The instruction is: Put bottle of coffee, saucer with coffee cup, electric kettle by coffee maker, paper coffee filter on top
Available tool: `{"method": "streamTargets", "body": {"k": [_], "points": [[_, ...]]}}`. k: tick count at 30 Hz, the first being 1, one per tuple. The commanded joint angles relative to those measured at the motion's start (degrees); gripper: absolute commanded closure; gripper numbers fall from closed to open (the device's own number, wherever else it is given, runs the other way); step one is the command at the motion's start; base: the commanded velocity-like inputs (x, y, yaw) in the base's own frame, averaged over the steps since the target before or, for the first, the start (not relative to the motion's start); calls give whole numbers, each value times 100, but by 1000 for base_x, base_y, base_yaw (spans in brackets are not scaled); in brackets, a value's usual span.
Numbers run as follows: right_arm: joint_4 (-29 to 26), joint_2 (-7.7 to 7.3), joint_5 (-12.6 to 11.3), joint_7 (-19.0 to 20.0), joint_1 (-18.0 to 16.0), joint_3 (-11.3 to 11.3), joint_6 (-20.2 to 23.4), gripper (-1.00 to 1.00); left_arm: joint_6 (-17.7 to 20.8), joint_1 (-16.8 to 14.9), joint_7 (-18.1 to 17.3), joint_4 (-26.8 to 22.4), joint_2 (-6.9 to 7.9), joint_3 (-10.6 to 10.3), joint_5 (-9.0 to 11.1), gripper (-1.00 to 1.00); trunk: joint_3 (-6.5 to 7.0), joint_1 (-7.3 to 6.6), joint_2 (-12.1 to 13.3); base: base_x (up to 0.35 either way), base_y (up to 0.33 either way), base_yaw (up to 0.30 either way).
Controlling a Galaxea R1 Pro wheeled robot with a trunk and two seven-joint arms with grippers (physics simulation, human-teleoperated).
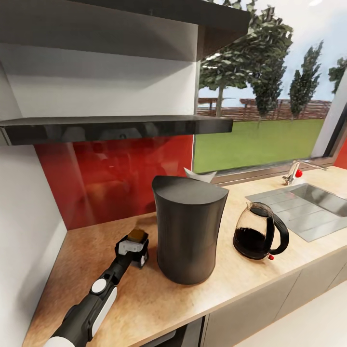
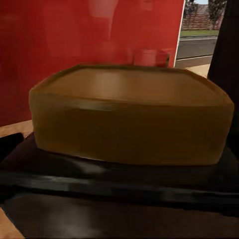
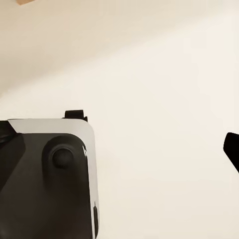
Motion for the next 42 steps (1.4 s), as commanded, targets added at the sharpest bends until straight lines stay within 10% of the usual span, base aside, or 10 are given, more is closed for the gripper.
{"method": "streamTargets", "body": {"k": [1, 42], "points": [[4, 1, 18, -10, -5, -22, -21, -100, -11, -6, -20, 3, 5, -12, 60, -100, -13, 4, -13, 0, 0, 0], [8, 1, 17, -6, -5, -22, -21, -100, -3, -6, -20, 3, 5, -15, 52, -100, -13, 4, -13, -70, 0, 0]]}}
